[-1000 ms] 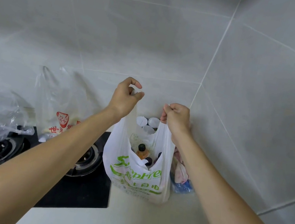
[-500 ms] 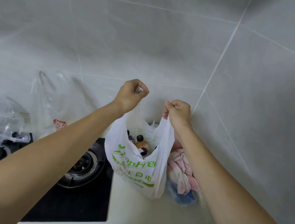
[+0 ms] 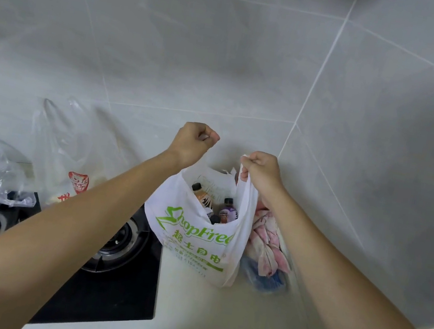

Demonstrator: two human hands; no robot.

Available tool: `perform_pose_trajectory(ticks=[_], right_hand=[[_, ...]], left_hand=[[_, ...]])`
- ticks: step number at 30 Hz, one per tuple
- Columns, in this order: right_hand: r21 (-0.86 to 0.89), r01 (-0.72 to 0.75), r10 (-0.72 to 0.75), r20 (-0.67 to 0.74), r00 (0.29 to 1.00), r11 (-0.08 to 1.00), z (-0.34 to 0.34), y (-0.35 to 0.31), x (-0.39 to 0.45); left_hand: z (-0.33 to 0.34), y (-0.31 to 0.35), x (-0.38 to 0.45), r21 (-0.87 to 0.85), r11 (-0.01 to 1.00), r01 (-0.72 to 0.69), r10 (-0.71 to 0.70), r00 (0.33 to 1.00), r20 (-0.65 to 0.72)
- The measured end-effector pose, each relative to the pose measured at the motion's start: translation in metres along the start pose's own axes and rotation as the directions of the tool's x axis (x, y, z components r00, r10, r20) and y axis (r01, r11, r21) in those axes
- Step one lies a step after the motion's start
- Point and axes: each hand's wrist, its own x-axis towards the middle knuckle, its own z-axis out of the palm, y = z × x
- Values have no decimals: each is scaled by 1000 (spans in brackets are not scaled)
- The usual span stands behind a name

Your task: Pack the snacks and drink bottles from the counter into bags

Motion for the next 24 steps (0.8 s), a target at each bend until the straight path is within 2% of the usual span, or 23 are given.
perform_pose_trajectory(ticks=[8,15,20,24], right_hand=[[-67,19,-15,46,999,998,17,11,-7],[-147,22,-20,16,1000,989,13,17,-14],[-329,107,-140,-78,987,938,11,9,-22],[-460,236,-331,-136,934,856,9,-3,-29]], left_hand=[[0,-4,-14,36,999,2,-2,1000,-2],[-6,-24,-29,60,998,10,-7,998,-57],[-17,-32,-38,153,982,-111,127,987,-101],[-28,-30,-50,176,971,-164,189,973,-135]])
